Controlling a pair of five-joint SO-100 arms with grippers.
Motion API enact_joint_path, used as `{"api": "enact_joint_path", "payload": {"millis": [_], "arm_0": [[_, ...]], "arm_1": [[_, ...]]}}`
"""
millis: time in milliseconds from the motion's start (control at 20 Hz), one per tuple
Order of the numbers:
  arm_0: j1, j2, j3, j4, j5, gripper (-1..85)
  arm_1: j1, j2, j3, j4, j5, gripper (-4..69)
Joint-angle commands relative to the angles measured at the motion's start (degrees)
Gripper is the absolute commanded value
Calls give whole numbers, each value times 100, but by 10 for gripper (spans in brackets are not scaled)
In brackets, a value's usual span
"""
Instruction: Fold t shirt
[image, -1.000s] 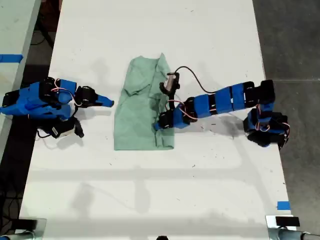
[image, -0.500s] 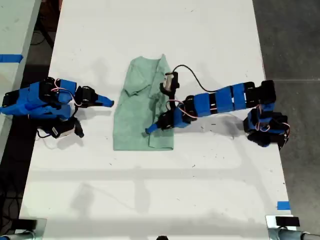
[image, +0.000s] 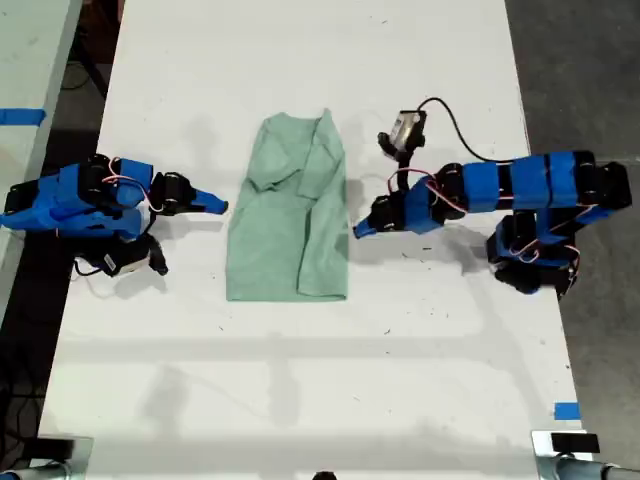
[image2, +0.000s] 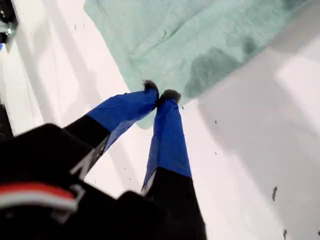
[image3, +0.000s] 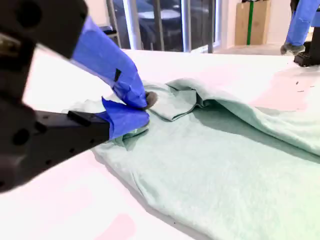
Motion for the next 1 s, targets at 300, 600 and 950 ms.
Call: {"api": "enact_joint_path", "payload": {"millis": [300, 600, 950], "arm_0": [[-44, 26, 9, 0, -35, -1], [-44, 26, 9, 0, -35, -1], [-26, 26, 18, 9, -44, -1]], "arm_1": [[439, 4342, 3612, -149, 598, 17], [475, 5563, 4992, -105, 642, 17], [668, 7884, 6047, 1283, 501, 15]]}}
